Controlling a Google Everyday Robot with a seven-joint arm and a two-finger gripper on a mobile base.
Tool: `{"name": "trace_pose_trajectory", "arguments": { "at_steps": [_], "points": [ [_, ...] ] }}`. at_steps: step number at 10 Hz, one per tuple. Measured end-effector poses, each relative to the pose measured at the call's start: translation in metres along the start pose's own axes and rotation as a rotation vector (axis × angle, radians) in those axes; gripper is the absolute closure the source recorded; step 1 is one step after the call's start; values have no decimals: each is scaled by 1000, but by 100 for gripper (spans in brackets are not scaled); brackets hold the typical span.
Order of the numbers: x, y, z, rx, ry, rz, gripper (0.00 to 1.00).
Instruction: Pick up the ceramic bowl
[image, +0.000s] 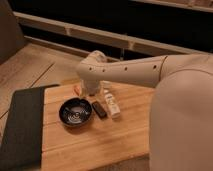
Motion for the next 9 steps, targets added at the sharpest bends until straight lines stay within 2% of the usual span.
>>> {"name": "trace_pose_trajectory", "arguments": {
  "at_steps": [1,2,5,9],
  "points": [
    [3,1,13,0,30,-6,35],
    [7,6,32,-3,79,-18,35],
    [15,9,62,21,166,-54,35],
    [21,-1,85,61,254,-56,35]
  ]
}}
